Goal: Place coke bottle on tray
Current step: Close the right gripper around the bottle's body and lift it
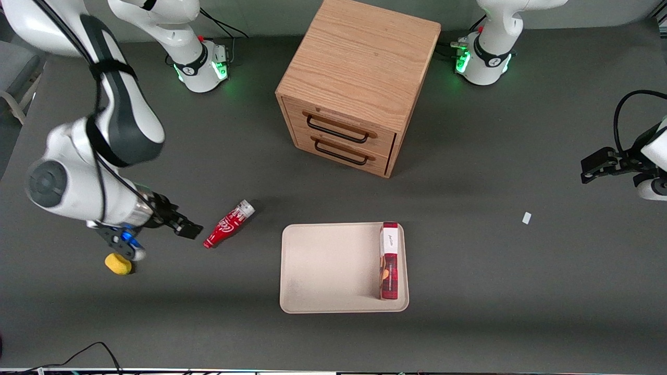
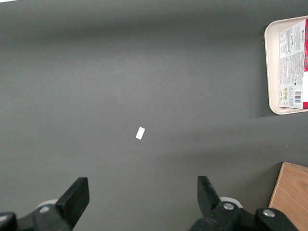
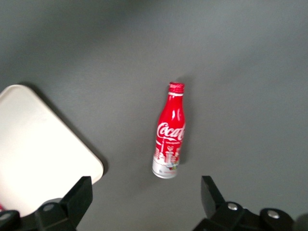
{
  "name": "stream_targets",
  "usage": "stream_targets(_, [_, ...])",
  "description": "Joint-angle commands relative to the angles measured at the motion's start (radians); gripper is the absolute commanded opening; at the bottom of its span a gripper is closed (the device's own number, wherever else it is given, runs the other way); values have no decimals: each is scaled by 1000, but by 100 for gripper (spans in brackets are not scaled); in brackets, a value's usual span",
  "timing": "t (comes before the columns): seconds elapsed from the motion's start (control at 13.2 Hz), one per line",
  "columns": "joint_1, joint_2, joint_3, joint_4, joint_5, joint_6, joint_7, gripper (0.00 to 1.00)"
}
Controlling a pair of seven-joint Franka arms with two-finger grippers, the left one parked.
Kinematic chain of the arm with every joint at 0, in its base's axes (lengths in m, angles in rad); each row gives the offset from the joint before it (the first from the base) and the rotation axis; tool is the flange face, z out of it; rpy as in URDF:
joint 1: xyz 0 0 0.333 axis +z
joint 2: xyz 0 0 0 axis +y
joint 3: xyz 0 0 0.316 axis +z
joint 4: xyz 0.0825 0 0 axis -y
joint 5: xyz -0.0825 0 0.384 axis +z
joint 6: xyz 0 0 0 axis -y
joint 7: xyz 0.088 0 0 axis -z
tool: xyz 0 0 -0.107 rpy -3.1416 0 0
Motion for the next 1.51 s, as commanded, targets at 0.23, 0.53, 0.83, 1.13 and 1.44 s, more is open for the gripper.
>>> stream_targets(0.23, [17,135,76,-42,-207,62,351,100])
stream_targets(0.53, [6,135,70,-148,-216,208,391,100])
stream_targets(0.83, [5,136,61,-243,-243,323,393,100])
stream_targets(1.13, [1,138,44,-305,-261,399,393,100])
stream_targets(1.44, [1,149,44,-319,-288,434,393,71])
